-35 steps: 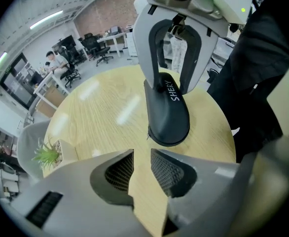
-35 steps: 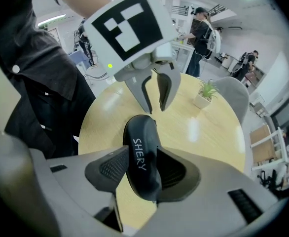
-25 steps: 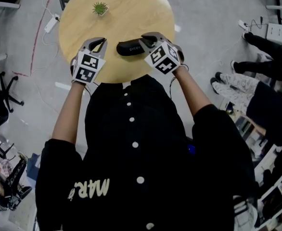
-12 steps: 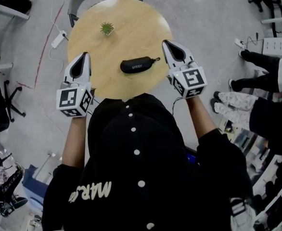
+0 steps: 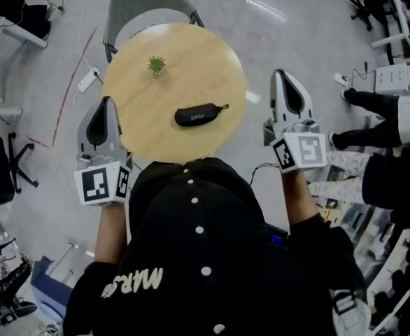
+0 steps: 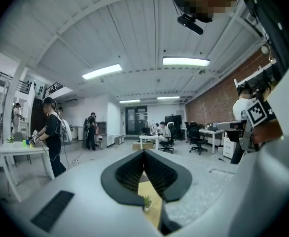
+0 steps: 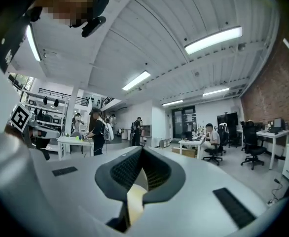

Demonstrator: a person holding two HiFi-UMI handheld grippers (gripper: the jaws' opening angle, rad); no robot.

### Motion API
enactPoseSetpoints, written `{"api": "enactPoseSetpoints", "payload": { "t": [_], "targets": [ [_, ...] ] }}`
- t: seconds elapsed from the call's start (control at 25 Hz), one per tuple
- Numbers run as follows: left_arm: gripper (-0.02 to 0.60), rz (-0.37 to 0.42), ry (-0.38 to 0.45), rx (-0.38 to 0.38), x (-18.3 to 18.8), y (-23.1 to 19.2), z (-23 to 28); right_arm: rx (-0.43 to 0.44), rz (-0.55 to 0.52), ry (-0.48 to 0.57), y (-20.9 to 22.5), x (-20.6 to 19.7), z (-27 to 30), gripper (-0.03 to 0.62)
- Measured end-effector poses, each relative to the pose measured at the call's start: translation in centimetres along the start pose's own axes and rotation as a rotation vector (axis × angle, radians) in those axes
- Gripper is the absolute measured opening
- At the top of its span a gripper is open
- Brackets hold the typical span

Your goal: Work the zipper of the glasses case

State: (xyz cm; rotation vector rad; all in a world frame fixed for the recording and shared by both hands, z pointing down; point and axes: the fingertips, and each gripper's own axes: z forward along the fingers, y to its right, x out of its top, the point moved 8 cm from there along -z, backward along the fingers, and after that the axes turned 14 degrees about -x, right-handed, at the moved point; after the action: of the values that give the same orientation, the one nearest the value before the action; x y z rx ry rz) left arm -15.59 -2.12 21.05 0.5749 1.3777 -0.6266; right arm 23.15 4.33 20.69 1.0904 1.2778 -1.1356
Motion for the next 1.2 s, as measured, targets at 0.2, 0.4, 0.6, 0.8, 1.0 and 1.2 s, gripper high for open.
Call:
{"api": "enactPoseSetpoints", "payload": {
  "t": [0.2, 0.4, 0.6, 0.8, 1.0, 1.2],
  "targets": [
    [0.003, 0.023, 0.035, 0.016, 2.6, -0.4, -1.4, -0.026, 0.010, 0.081, 0.5, 3.0, -1.9, 0.005],
    [0.003, 0.064, 0.060, 0.034, 4.6, -0.6, -2.6, -0.055, 0.025, 0.117, 1.0, 4.3, -3.5, 0.003],
    [0.003, 0.058, 0.108, 0.094, 5.7, -0.5, -4.1, -0.075, 0.033, 0.140, 1.0, 5.1, -4.4, 0.005],
    [0.003, 0.076, 0.111, 0.101, 5.6, -0.7, -4.4, -0.082, 0.013, 0.144, 0.4, 4.6, -4.5, 0.003],
    [0.003, 0.079, 0.125, 0.079, 5.6, 0.4, -4.0, -0.075, 0.005, 0.156, 0.8, 4.8, -5.2, 0.003],
    [0.003, 0.104, 0.115, 0.065, 5.8, 1.2, -3.7, -0.067, 0.008, 0.152, 0.5, 4.9, -5.0, 0.003]
  ]
}}
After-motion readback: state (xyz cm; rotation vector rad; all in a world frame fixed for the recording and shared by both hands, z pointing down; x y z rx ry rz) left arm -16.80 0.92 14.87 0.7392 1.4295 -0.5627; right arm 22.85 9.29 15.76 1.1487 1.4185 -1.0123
